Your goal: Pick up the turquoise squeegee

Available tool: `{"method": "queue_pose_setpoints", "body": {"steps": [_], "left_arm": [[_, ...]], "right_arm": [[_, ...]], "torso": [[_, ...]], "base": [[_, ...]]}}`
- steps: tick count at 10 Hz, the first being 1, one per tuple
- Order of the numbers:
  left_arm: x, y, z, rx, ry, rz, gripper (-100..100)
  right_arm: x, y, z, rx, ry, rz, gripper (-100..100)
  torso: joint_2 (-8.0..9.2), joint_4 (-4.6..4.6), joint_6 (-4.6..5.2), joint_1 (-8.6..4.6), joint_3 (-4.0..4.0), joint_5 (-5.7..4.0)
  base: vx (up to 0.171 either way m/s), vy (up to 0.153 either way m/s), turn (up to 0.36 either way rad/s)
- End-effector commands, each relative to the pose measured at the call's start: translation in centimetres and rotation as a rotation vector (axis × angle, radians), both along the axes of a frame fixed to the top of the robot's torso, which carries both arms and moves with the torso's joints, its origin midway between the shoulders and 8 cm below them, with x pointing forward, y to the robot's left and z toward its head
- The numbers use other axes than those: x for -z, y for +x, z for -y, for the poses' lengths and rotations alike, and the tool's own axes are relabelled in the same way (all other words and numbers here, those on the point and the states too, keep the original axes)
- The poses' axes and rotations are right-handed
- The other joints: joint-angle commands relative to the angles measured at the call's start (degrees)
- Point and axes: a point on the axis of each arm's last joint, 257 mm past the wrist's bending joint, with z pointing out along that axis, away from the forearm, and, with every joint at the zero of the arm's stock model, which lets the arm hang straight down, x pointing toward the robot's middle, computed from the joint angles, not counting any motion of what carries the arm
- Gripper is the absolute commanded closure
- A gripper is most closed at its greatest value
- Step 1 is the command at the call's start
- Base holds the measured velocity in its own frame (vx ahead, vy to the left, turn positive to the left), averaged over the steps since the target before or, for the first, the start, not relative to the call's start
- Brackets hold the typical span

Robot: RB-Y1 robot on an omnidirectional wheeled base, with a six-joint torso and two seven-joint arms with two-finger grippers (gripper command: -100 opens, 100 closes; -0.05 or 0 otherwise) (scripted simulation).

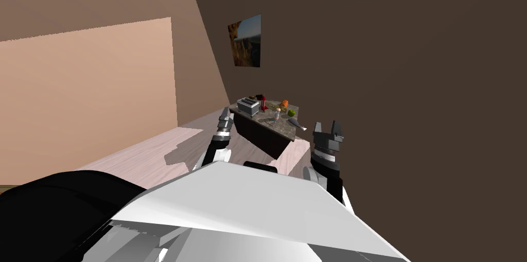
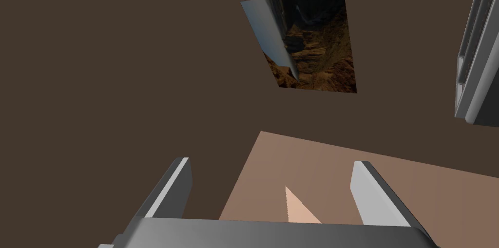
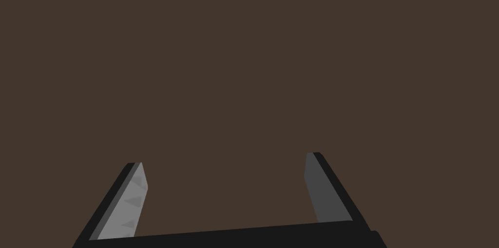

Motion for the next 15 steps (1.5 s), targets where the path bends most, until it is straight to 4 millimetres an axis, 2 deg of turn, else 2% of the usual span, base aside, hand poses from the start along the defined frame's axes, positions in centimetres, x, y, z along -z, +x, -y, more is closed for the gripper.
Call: {"method": "queue_pose_setpoints", "body": {"steps": [1, 4, 7, 8, 10, 11, 12, 13, 14, 15], "left_arm": [[0.0, 0.0, 0.0, 0.0, 0.0, 0.0, 0], [0.0, 0.0, 0.0, 0.0, 0.0, 0.0, 0], [0.0, 0.0, 0.0, 0.0, 0.0, 0.0, 0], [0.0, 0.0, 0.0, 0.0, 0.0, 0.0, 0], [0.0, 0.0, 0.0, 0.0, 0.0, 0.0, 0], [0.0, 0.0, 0.0, 0.0, 0.0, 0.0, 0], [0.0, 0.0, 0.0, 0.0, 0.0, 0.0, 0], [0.0, 0.0, 0.0, 0.0, 0.0, 0.0, 0], [0.0, 0.0, 0.0, 0.0, 0.0, 0.0, 0], [0.0, 0.0, 0.0, 0.0, 0.0, 0.0, 0]], "right_arm": [[0.7, 0.3, -0.2, -0.013, -0.03, -0.024, -100], [2.6, 1.0, -0.6, -0.036, -0.095, -0.085, -100], [5.6, 1.9, -0.6, -0.059, -0.183, -0.177, -100], [5.6, 2.0, -0.7, -0.065, -0.195, -0.179, -100], [8.3, 2.6, -0.3, -0.076, -0.266, -0.255, -100], [8.3, 2.6, -0.3, -0.082, -0.28, -0.257, -100], [9.8, 2.8, 0.0, -0.086, -0.317, -0.298, -100], [9.8, 2.9, 0.0, -0.09, -0.327, -0.3, -100], [11.5, 3.1, 0.4, -0.093, -0.367, -0.343, -100], [11.5, 3.1, 0.4, -0.098, -0.377, -0.345, -100]], "torso": [[0.0, 0.0, 0.0, 0.0, 0.0, 0.0], [-0.01, 0.0, 0.0, -0.04, 0.0, -0.01], [-0.04, -0.01, 0.0, -0.02, -0.02, -0.01], [-0.05, -0.01, 0.0, 0.0, -0.03, 0.0], [-0.05, -0.01, 0.0, 0.02, -0.03, 0.0], [-0.06, -0.02, 0.0, 0.06, -0.04, 0.01], [-0.06, -0.01, 0.0, 0.06, -0.04, 0.02], [-0.06, -0.02, -0.01, 0.06, -0.04, 0.01], [-0.06, -0.01, 0.0, 0.05, -0.03, 0.01], [-0.07, -0.02, -0.01, 0.07, -0.04, 0.01]], "base": [[0.0, 0.0, 0.0], [0.003, -0.006, -0.005], [0.011, 0.004, 0.01], [0.011, 0.01, 0.006], [0.015, 0.021, 0.026], [0.016, 0.02, 0.011], [0.014, 0.022, 0.03], [0.011, 0.018, 0.016], [0.017, 0.023, 0.047], [0.018, 0.022, 0.015]]}}
